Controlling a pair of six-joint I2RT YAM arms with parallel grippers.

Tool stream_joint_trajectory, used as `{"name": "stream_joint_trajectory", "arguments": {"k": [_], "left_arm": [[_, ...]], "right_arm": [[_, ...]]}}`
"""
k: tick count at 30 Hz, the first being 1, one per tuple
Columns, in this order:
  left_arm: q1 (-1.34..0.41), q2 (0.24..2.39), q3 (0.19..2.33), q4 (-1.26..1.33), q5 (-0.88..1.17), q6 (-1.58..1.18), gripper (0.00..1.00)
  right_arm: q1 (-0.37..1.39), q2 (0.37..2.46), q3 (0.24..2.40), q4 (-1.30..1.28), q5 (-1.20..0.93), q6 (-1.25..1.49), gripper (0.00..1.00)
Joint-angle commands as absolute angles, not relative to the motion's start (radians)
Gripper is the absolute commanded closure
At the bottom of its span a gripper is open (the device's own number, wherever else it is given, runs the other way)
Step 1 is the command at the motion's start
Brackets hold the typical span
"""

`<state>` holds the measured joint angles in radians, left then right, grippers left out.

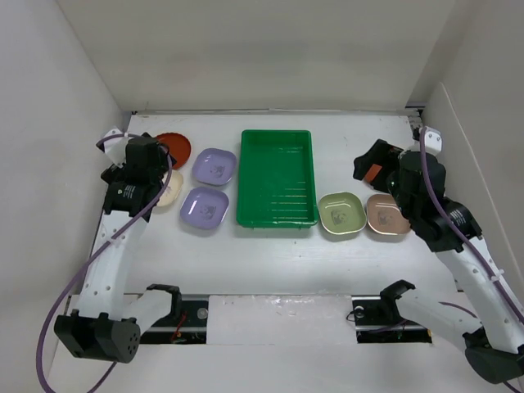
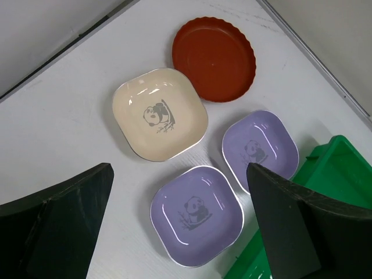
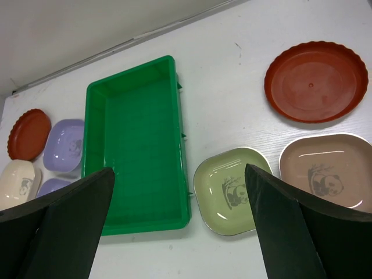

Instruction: Place the plates into the plastic bin on the countertop

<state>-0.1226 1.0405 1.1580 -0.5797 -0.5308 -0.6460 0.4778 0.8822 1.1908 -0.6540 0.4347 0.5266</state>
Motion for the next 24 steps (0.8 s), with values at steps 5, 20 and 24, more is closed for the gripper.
{"name": "stream_joint_trajectory", "arguments": {"k": [5, 20, 24], "left_arm": [[-0.121, 1.112, 1.256, -0.6, -0.525, -0.701, 0.0], [0.107, 1.948, 1.991, -0.753, -0.377, -0.744, 0.0], [0.143, 2.133, 2.138, -0.753, -0.377, -0.701, 0.0]], "right_arm": [[0.495, 0.859, 1.201, -0.597, 0.428, 0.511, 0.0], [0.548, 0.811, 1.069, -0.428, 0.011, 0.468, 0.0], [0.592, 0.775, 1.078, -0.446, 0.047, 0.459, 0.0]]}}
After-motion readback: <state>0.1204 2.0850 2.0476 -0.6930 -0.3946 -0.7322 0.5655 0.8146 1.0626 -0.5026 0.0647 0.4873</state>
